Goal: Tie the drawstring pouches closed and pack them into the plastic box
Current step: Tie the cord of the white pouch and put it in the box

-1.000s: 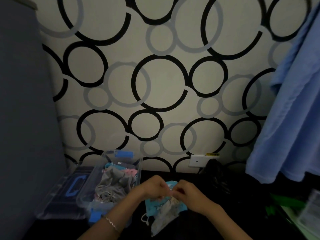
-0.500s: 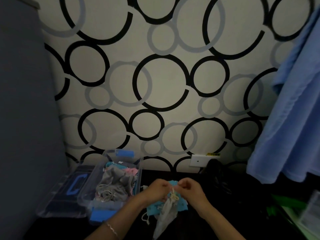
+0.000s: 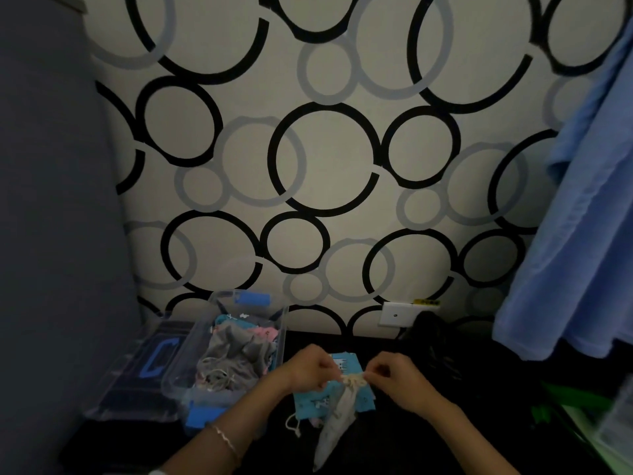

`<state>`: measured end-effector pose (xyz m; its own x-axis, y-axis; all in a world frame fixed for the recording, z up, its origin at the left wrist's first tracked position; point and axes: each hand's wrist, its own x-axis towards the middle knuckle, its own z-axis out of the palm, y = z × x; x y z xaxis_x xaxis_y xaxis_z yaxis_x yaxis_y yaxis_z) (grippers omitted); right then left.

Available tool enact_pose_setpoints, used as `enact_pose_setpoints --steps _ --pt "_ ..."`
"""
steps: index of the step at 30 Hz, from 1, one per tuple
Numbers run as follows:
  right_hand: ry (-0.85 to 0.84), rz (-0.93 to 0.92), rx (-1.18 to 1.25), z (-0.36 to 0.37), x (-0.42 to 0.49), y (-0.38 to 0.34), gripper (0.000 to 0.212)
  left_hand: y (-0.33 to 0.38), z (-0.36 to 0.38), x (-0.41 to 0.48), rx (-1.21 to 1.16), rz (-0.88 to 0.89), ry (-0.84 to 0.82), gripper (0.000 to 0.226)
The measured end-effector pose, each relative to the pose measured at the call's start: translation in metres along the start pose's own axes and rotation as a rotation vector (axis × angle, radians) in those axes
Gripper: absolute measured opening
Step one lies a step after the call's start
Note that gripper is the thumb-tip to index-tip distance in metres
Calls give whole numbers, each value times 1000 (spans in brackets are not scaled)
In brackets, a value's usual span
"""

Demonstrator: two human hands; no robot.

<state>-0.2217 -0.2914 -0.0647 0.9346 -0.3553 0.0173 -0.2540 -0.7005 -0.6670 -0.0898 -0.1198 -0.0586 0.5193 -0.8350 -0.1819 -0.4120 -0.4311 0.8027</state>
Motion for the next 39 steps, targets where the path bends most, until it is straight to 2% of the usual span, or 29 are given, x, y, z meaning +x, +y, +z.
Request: enact_pose_setpoints --steps 1,4,5,6,8,10,11,12,14,15,16,19,22,25,27,28,29,30,32,33,34,35,36,37,39 --pt "-43 6 13 0 -1 1 4 0 1 0 32 5 2 25" --pt "-279 -62 146 7 -4 -8 43 2 3 -3 61 46 8 23" --pt "-313 -87 121 9 -5 -13 41 2 2 -4 52 66 7 23" --pt "-304 -105 72 9 -4 -18 29 2 0 -4 34 79 23 22" --pt "-169 -104 -4 6 3 -29 6 4 -7 -8 -65 67 145 19" --pt "44 -112 -48 1 14 -47 12 4 -22 -17 -224 18 285 23" --pt "152 -143 -49 0 19 -60 16 3 -33 -22 -306 -43 274 35" --pt "251 -191 -45 -1 22 -75 17 0 -46 -26 -409 -131 179 51" --pt "392 -304 -21 3 30 -108 10 -7 -71 -31 -720 -296 -159 84" --pt "412 -370 -12 8 34 -125 8 -10 -82 -31 -888 -303 -282 94" --pt "397 -433 -20 15 37 -142 10 -13 -92 -29 -1033 -252 -311 97" --pt "278 -574 -126 44 48 -177 21 -18 -121 -23 -1273 -94 -58 75" --pt "121 -560 -247 87 60 -182 25 -43 -139 -21 -1308 -169 166 43" --pt "-46 -469 -344 125 69 -171 30 -80 -138 -25 -1138 -342 200 27" --pt "-215 -462 -292 140 69 -160 29 -93 -132 -28 -884 -483 180 17" --pt "-301 -431 -219 144 70 -157 27 -99 -131 -27 -702 -498 217 16" --pt "-365 -364 -129 143 71 -156 26 -103 -132 -27 -466 -462 289 20" --pt "-359 -298 -52 139 77 -155 26 -106 -135 -24 -189 -388 380 22" --pt "-208 -263 -15 131 93 -156 29 -109 -144 -25 330 -171 591 35" --pt "-148 -308 -61 128 101 -158 28 -109 -146 -26 458 -66 589 45" --pt "-130 -381 -161 128 108 -161 28 -109 -148 -27 526 4 475 48" --pt "-168 -438 -316 131 113 -165 33 -107 -149 -29 568 -11 281 45" --pt "-262 -433 -498 136 117 -169 47 -106 -147 -28 584 -101 99 43" --pt "-388 -357 -663 143 121 -170 62 -109 -146 -28 632 -197 -45 43" --pt "-530 -215 -886 157 127 -169 85 -113 -138 -26 744 -314 -165 46"
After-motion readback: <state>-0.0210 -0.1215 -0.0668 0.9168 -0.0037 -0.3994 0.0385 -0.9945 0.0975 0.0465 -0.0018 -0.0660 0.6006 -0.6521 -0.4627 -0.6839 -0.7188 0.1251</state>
